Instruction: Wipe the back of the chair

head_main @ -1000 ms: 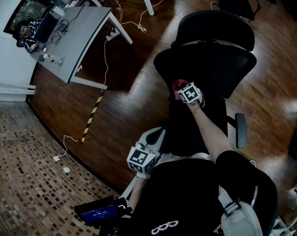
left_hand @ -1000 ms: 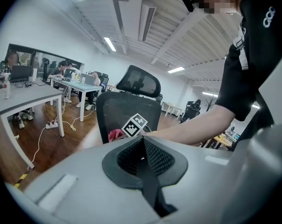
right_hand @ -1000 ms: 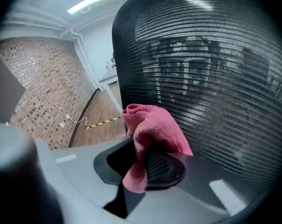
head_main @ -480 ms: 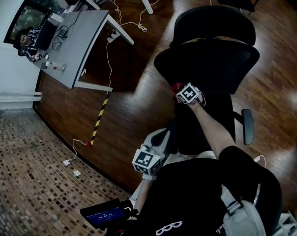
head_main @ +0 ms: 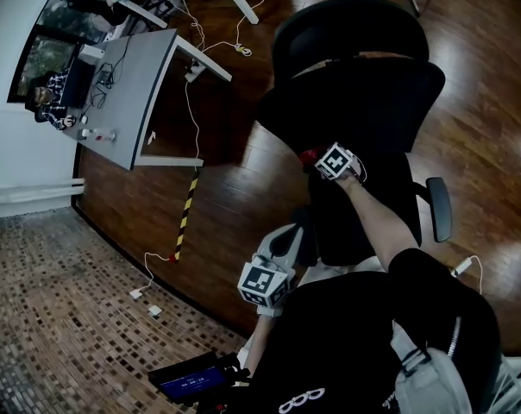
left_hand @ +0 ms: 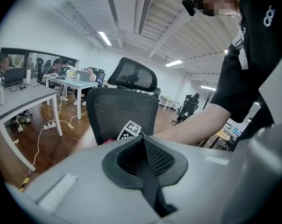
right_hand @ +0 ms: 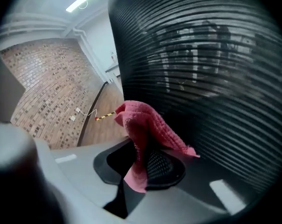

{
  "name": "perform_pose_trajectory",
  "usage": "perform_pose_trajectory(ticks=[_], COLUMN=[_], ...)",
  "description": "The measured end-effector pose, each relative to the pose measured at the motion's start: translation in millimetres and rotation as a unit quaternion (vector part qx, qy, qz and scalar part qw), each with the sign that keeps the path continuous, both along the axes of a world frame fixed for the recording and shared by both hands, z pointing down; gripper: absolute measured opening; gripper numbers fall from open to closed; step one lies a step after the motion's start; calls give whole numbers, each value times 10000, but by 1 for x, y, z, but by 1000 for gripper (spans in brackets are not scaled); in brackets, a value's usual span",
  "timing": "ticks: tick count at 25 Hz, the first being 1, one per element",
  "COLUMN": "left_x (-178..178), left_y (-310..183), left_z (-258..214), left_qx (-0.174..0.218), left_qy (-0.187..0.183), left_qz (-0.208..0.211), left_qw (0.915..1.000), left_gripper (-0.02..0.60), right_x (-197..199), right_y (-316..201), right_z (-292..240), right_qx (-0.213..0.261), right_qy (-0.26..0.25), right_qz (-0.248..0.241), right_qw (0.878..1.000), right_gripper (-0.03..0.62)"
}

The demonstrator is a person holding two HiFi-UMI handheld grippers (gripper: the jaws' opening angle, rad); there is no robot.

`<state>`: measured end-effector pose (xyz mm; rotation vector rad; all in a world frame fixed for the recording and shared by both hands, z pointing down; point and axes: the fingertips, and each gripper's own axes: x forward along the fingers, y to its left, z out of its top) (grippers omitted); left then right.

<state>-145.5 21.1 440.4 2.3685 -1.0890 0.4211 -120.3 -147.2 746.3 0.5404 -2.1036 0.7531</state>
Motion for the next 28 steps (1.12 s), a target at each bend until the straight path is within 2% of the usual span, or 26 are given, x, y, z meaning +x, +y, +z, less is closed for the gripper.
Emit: perform_pose_trajectory(ticks=[12, 17, 21, 28], left_x=[67, 96, 115, 138], left_y=[-9, -12, -7, -5], left_z=[0, -4, -3, -4], left_qx=[-13, -62, -39, -75], left_qy=[22, 27, 70, 113], left_qz=[497, 677, 810, 987], left_qw=[9988, 9977, 9967, 9950], left_gripper=[-11, -11, -11, -11], right_x=[126, 197, 246, 305], right_y=[-17, -26, -28, -27], right_z=[-1, -3, -3, -5], right_qx=[12, 19, 45, 37], right_qy=[111, 265, 382, 514], right_qz=[907, 1485, 1726, 2085], right_qw=[9958, 9886, 9842, 9767], right_gripper=[51, 51, 51, 51])
